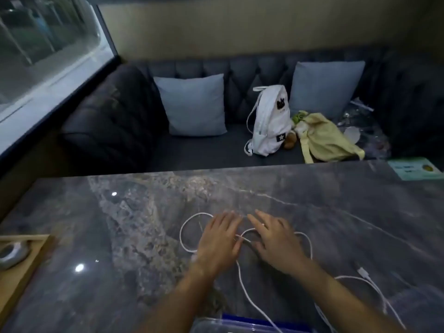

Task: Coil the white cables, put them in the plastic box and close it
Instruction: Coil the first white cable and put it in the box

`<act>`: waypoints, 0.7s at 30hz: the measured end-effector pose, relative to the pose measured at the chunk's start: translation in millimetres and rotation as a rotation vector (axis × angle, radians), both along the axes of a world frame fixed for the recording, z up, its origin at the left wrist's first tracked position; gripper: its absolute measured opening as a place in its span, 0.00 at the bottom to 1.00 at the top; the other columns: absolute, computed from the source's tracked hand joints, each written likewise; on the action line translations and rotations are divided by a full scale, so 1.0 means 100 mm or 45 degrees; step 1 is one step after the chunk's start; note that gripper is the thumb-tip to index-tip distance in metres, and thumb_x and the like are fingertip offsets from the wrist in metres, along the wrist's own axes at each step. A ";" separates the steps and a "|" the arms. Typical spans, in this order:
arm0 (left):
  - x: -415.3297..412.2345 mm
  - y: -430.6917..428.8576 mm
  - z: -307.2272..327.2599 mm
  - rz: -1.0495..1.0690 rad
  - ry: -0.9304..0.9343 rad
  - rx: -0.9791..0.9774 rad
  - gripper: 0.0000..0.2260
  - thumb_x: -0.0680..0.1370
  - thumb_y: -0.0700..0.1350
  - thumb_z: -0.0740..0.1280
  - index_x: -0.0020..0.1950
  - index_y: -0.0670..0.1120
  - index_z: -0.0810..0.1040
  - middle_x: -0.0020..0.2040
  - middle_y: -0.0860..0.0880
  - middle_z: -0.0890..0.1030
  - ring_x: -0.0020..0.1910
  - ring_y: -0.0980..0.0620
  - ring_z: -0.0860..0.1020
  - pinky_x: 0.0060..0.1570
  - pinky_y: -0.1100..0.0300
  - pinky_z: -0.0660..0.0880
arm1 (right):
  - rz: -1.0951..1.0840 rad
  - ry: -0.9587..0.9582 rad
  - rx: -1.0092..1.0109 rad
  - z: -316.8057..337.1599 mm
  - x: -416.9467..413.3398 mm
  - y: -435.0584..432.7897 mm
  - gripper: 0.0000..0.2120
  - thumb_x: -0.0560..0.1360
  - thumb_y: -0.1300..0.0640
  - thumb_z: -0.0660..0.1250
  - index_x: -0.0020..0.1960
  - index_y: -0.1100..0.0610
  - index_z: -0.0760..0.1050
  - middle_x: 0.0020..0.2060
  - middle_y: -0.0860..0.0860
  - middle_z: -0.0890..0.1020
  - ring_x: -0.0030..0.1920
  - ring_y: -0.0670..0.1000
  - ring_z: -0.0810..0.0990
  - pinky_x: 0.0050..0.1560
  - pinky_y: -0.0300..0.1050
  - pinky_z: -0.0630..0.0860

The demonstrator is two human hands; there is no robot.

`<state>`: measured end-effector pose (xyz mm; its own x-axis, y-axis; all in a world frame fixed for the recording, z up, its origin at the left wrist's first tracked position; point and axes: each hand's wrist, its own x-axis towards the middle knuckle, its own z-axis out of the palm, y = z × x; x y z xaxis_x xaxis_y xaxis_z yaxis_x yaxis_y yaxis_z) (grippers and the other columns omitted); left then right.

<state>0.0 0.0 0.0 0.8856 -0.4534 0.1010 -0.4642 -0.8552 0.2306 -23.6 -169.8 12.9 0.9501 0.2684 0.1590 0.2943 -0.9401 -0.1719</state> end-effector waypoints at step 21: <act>-0.08 -0.18 0.64 0.066 0.485 -0.806 0.08 0.79 0.39 0.61 0.43 0.39 0.77 0.31 0.50 0.76 0.31 0.56 0.72 0.35 0.62 0.66 | -0.134 -0.098 0.640 0.59 0.01 -0.13 0.08 0.73 0.58 0.67 0.51 0.60 0.77 0.47 0.55 0.79 0.49 0.54 0.76 0.50 0.45 0.69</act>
<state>-7.8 -18.2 64.3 0.9302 -0.3668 0.0104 -0.2157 -0.5236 0.8242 -22.8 -183.2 72.3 0.9482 0.0442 0.3144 0.2321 -0.7723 -0.5913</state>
